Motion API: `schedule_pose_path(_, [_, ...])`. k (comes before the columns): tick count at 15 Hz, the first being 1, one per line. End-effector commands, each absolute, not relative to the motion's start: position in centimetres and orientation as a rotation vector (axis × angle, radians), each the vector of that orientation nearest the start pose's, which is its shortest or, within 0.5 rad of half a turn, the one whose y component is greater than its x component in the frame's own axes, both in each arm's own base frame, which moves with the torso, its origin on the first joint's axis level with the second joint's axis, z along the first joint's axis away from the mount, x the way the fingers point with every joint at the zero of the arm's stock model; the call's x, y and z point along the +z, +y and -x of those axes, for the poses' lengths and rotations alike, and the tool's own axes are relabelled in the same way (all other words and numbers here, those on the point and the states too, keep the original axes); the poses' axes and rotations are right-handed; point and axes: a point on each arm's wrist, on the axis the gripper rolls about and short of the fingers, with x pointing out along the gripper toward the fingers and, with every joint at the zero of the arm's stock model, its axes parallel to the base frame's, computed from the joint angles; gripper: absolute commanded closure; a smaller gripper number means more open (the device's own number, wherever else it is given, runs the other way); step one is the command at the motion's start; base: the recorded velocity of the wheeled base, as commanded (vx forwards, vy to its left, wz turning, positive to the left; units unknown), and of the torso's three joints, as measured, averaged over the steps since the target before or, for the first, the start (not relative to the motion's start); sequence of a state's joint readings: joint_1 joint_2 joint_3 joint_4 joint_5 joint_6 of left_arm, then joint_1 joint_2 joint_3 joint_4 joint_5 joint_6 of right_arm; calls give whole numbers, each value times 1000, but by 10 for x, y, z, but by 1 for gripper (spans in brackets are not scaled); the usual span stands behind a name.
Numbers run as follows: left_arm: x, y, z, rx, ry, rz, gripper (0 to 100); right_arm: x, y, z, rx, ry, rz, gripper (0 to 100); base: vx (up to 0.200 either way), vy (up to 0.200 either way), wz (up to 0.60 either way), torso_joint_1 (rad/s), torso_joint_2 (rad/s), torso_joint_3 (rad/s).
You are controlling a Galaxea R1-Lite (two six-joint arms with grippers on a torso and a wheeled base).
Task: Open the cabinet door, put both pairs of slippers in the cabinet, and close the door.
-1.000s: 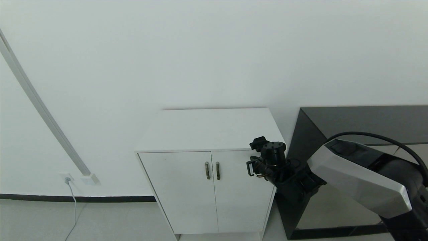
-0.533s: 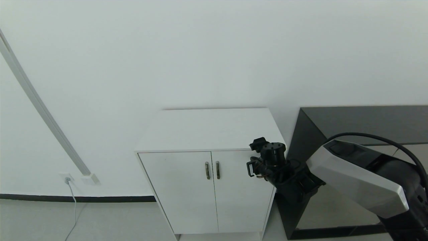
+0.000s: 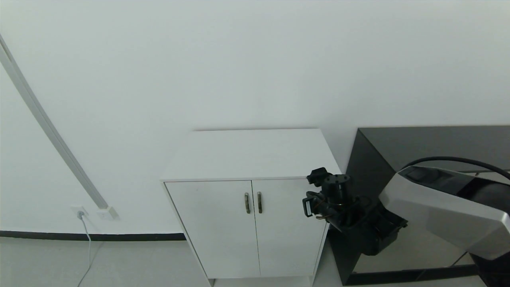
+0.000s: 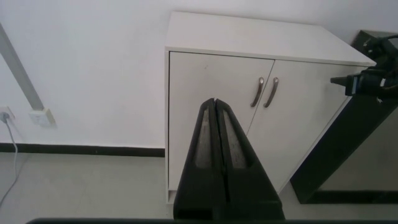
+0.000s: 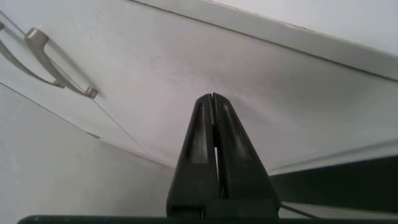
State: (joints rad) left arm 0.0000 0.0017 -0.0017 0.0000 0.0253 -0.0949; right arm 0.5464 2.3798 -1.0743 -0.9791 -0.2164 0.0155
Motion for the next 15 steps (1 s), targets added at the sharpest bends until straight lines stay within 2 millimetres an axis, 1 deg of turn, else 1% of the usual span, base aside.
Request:
schedule_pose_path(1, [76, 1, 23, 25, 0, 95, 100, 58, 195, -347, 303, 267, 87, 100, 0, 0, 0, 0, 0, 0])
schedule_pose_path(2, [76, 1, 23, 26, -1, 95, 100, 68, 180, -334, 288, 256, 81, 100, 0, 0, 0, 0, 0, 0])
schedule_pose_path(3, [76, 1, 23, 26, -1, 95, 100, 82, 158, -314, 261, 241, 71, 100, 0, 0, 0, 0, 0, 0])
schedule_pose_path(5, [76, 1, 23, 26, 0, 97, 100, 104, 123, -283, 208, 222, 60, 100, 0, 0, 0, 0, 0, 0])
schedule_pose_path(7, [76, 1, 23, 26, -1, 95, 100, 119, 97, -256, 162, 204, 48, 100, 0, 0, 0, 0, 0, 0])
schedule_pose_path(8, [76, 1, 23, 25, 0, 95, 100, 127, 79, -237, 125, 188, 45, 100, 0, 0, 0, 0, 0, 0])
schedule_pose_path(9, [76, 1, 23, 25, 0, 95, 100, 133, 69, -225, 101, 172, 42, 100, 0, 0, 0, 0, 0, 0])
schedule_pose_path(11, [76, 1, 23, 25, -1, 94, 100, 142, 47, -193, 47, 146, 32, 100, 0, 0, 0, 0, 0, 0])
schedule_pose_path(12, [76, 1, 23, 25, 0, 94, 100, 143, 43, -185, 38, 148, 32, 100, 0, 0, 0, 0, 0, 0])
schedule_pose_path(13, [76, 1, 23, 25, -1, 95, 100, 147, 34, -164, 23, 142, 29, 100, 0, 0, 0, 0, 0, 0])
schedule_pose_path(15, [76, 1, 23, 25, 0, 97, 100, 152, 27, -135, 21, 132, 26, 100, 0, 0, 0, 0, 0, 0])
